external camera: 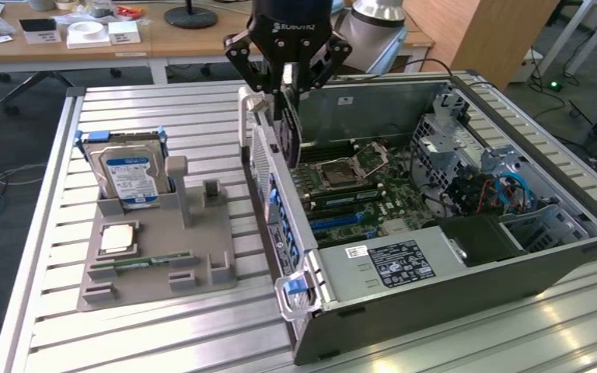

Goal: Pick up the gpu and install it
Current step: 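Pick up the gpu and move the gpu toward the slot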

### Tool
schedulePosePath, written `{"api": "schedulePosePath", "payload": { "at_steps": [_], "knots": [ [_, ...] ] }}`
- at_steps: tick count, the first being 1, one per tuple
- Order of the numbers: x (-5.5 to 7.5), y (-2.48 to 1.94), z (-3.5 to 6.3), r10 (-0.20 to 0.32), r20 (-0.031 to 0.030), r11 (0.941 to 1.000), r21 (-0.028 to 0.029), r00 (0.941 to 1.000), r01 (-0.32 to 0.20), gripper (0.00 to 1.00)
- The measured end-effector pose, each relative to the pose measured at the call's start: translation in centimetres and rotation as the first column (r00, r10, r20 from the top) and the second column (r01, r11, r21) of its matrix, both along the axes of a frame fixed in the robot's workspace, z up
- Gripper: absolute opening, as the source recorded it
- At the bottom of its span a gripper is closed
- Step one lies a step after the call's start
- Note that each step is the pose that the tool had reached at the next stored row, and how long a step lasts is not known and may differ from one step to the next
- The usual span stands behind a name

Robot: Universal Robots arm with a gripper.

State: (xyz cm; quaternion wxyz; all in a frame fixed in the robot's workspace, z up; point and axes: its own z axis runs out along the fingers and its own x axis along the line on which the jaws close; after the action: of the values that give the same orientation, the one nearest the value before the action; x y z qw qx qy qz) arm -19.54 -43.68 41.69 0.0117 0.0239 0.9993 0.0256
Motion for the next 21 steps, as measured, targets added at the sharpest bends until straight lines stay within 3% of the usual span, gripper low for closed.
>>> {"api": "schedulePosePath", "payload": {
  "at_steps": [14,21],
  "knots": [
    [5.0,0.0,0.0,0.008,0.0,1.0,0.0047,1.0,-0.008,0.26],
    [6.7,0.0,0.0,0.012,0.0,0.9999,0.0063,0.9999,-0.012,0.26]
  ]
}}
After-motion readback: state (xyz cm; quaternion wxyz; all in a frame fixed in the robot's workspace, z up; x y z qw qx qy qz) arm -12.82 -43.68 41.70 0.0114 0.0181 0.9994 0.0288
